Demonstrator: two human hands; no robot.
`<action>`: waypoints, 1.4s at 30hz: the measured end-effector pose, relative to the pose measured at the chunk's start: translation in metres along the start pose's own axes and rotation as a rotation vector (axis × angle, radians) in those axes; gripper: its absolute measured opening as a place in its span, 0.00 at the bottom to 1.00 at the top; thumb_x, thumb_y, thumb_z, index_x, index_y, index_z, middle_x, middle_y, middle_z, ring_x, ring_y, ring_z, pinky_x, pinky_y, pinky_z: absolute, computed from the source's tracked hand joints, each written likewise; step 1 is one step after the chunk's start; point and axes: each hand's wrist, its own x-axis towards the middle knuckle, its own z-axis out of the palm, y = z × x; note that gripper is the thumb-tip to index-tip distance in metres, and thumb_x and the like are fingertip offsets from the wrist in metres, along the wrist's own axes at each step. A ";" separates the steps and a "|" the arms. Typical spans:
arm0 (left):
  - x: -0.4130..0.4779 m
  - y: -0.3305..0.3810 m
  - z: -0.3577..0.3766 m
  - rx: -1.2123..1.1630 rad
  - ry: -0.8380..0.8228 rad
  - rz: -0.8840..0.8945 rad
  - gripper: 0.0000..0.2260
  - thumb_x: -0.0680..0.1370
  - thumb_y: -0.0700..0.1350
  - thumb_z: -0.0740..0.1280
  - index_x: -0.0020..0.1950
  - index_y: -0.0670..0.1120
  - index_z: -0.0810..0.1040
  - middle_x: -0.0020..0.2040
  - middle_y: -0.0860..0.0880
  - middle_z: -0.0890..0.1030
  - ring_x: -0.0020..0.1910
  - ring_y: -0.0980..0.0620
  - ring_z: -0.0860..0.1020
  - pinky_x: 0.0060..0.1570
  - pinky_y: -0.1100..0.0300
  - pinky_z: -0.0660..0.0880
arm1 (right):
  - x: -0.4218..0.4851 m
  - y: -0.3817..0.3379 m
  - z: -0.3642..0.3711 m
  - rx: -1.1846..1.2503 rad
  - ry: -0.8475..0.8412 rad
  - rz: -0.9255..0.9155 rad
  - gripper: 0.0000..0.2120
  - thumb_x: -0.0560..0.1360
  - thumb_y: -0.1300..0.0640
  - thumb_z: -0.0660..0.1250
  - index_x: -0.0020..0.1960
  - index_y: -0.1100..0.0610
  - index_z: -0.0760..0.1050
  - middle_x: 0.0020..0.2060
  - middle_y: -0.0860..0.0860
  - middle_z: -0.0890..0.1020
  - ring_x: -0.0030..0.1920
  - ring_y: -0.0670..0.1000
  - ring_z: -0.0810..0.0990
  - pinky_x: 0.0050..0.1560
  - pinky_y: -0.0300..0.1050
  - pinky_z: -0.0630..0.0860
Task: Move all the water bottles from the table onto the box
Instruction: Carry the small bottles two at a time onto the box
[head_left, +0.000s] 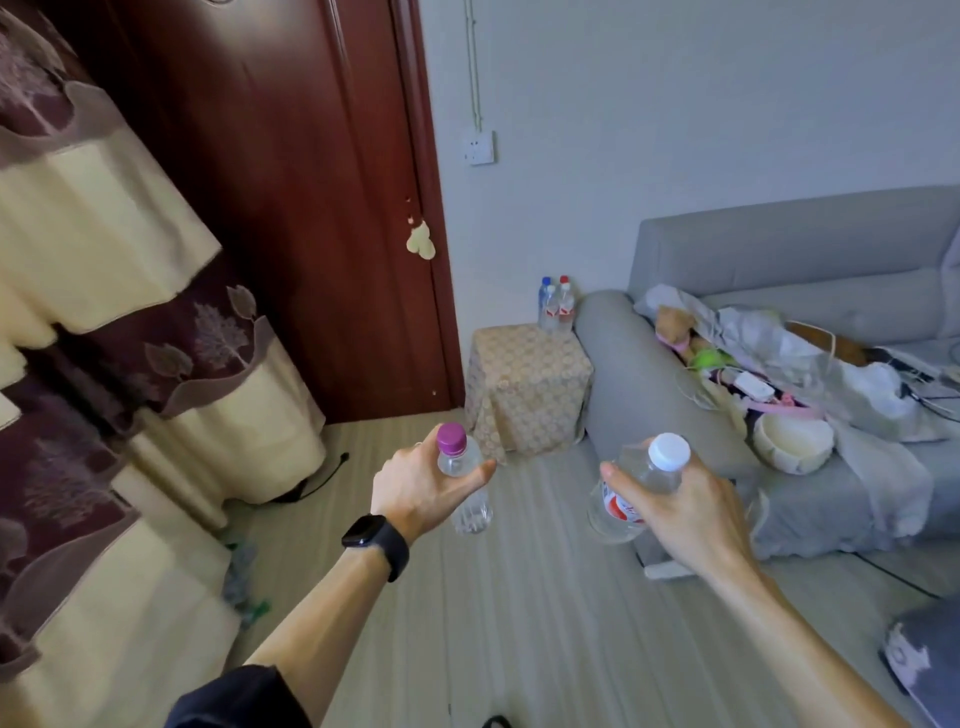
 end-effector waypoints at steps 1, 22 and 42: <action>0.021 -0.001 0.007 -0.008 -0.002 0.006 0.25 0.64 0.79 0.58 0.48 0.61 0.70 0.36 0.58 0.79 0.39 0.51 0.80 0.41 0.53 0.79 | 0.020 0.000 0.008 0.011 0.002 0.001 0.41 0.56 0.19 0.64 0.52 0.50 0.77 0.40 0.48 0.84 0.50 0.58 0.81 0.46 0.48 0.76; 0.454 0.052 0.191 -0.008 -0.185 -0.006 0.29 0.64 0.80 0.59 0.54 0.62 0.71 0.41 0.57 0.81 0.41 0.52 0.80 0.43 0.53 0.80 | 0.447 0.057 0.108 0.048 -0.130 0.120 0.37 0.57 0.21 0.65 0.54 0.46 0.77 0.44 0.46 0.85 0.49 0.53 0.82 0.49 0.52 0.79; 0.736 0.011 0.360 -0.224 -0.469 -0.228 0.25 0.73 0.73 0.60 0.62 0.59 0.70 0.49 0.53 0.80 0.44 0.53 0.78 0.41 0.60 0.74 | 0.747 0.104 0.257 0.038 -0.303 0.279 0.27 0.59 0.23 0.68 0.52 0.36 0.69 0.42 0.40 0.82 0.43 0.44 0.81 0.42 0.44 0.77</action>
